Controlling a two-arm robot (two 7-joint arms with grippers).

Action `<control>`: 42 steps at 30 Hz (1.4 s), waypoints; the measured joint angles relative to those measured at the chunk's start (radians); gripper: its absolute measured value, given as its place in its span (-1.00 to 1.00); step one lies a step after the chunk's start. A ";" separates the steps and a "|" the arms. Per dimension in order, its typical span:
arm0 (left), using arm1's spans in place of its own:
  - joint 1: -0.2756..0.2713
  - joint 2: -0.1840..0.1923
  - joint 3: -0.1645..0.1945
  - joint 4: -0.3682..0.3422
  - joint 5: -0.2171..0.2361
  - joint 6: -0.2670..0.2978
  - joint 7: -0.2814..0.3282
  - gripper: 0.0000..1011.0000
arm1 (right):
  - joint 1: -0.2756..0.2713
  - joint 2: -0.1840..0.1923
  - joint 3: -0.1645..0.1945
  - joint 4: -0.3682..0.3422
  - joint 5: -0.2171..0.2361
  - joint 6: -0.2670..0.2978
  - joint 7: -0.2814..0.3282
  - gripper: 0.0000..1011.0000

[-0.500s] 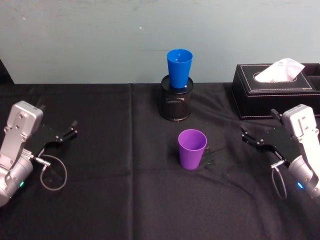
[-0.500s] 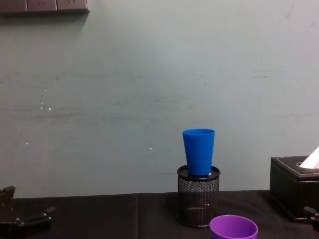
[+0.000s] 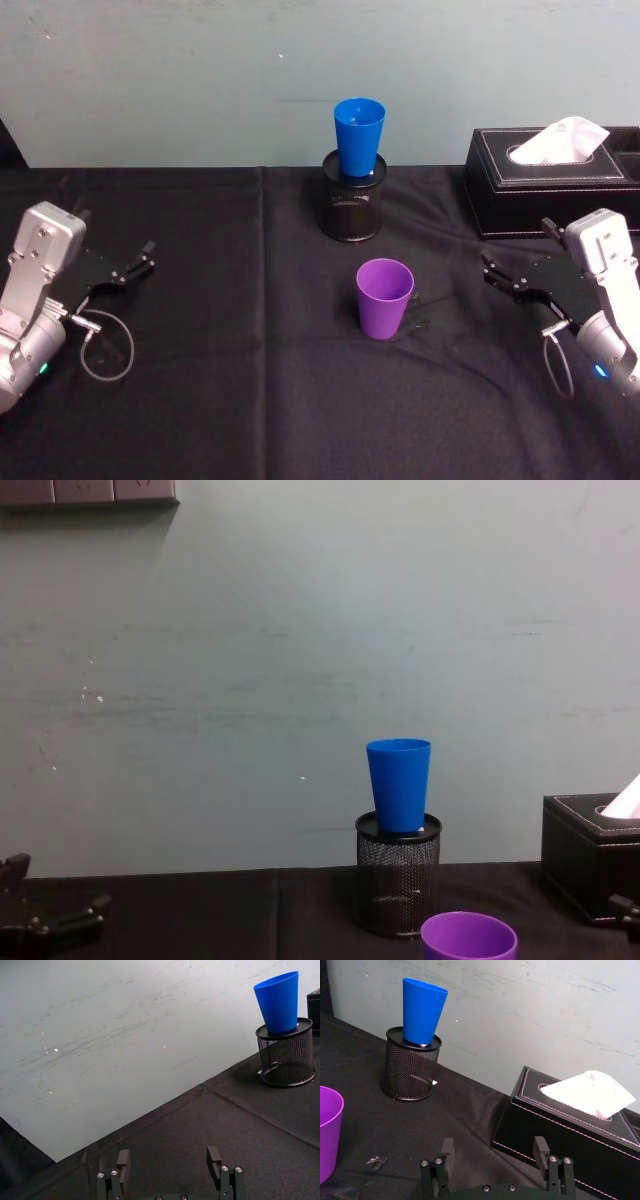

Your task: Pick up one cup with a gripper and tap it against the other cup.

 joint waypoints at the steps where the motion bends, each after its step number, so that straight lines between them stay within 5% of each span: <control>1: 0.000 0.000 0.000 0.000 0.000 0.000 0.000 0.98 | 0.000 0.000 0.000 0.000 0.000 0.000 0.000 0.98; 27: 0.000 0.000 0.000 0.000 0.000 0.000 0.000 0.98 | 0.000 0.000 0.000 0.000 0.000 -0.002 0.002 0.98; 30: 0.000 0.000 0.000 0.000 0.000 0.000 0.000 0.98 | 0.001 -0.002 -0.005 0.013 0.023 -0.030 0.073 0.98; 34: 0.000 0.000 0.000 0.000 0.000 0.000 0.000 0.98 | 0.004 -0.002 -0.006 0.042 0.108 -0.069 0.231 0.98; 35: 0.000 0.000 0.000 0.000 0.000 0.000 0.000 0.98 | 0.004 -0.002 -0.006 0.042 0.108 -0.069 0.231 0.98; 39: 0.000 0.000 0.000 0.000 0.000 0.000 0.000 0.98 | 0.012 0.001 -0.007 0.071 0.211 -0.078 0.414 0.98; 42: 0.000 0.000 0.000 0.000 0.000 0.000 0.000 0.98 | 0.016 -0.001 -0.009 0.085 0.242 -0.078 0.481 0.98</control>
